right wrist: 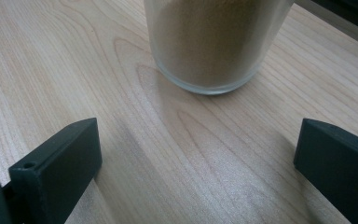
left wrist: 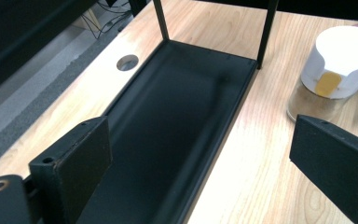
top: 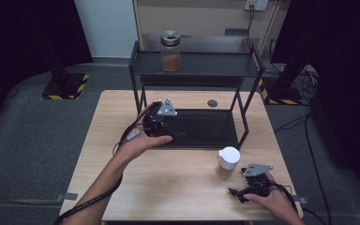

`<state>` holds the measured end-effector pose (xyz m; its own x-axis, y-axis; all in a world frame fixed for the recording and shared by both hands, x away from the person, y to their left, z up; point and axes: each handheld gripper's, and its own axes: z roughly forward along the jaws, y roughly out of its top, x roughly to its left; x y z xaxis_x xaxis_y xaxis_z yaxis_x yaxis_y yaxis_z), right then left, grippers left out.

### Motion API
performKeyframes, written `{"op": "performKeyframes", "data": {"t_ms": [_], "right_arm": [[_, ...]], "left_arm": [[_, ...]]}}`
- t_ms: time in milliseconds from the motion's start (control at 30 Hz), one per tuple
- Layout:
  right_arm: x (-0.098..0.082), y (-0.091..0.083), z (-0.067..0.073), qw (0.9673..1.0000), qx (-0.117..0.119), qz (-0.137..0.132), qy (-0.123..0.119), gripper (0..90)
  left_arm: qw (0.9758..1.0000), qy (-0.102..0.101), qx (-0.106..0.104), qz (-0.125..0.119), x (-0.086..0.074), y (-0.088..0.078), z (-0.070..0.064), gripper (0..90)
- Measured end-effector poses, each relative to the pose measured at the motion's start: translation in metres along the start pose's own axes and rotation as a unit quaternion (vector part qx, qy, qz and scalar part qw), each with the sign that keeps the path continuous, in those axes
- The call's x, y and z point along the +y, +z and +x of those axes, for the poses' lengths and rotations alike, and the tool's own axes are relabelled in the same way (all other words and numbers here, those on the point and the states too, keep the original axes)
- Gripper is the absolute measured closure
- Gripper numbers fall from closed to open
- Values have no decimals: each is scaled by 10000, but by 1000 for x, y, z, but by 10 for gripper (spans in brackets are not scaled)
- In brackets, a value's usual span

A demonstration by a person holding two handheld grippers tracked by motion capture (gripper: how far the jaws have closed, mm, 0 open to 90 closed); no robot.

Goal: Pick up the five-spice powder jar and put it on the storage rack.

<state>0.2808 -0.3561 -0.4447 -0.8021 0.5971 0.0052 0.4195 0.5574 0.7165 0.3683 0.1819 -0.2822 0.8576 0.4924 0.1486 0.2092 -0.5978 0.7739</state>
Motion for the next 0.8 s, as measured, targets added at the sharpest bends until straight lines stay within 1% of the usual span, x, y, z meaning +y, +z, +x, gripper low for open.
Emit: {"op": "performKeyframes", "data": {"t_ms": [133,200,300,367,467,567,633,700,767,800], "right_arm": [[0,0,0,10000,-3,1,-6,14],[0,0,0,10000,-6,2,-9,14],[0,0,0,10000,-2,2,-4,14],[0,0,0,10000,-2,1,-5,14],[0,0,0,10000,-5,2,-9,14],[0,0,0,10000,-2,1,-5,14],[0,0,0,10000,-6,3,-9,14],[0,0,0,10000,-2,1,-6,14],[0,0,0,10000,-6,2,-9,14],[0,0,0,10000,-6,2,-9,14]], "left_arm": [[10000,22,-9,56,-5,3,-5,43],[10000,24,-53,64,-10,6,-7,42],[9998,75,-81,170,-14,11,-12,41],[9998,29,-115,179,-19,15,-14,41],[9995,-22,-193,237,-30,23,-17,41],[9993,-31,-196,320,-40,30,-25,41],[9992,-39,-215,338,-46,32,-28,42],[9991,-66,-246,352,-55,35,-33,42],[9986,-92,-289,423,-66,38,-40,41],[9986,-92,-289,423,-66,38,-40,41]]}}
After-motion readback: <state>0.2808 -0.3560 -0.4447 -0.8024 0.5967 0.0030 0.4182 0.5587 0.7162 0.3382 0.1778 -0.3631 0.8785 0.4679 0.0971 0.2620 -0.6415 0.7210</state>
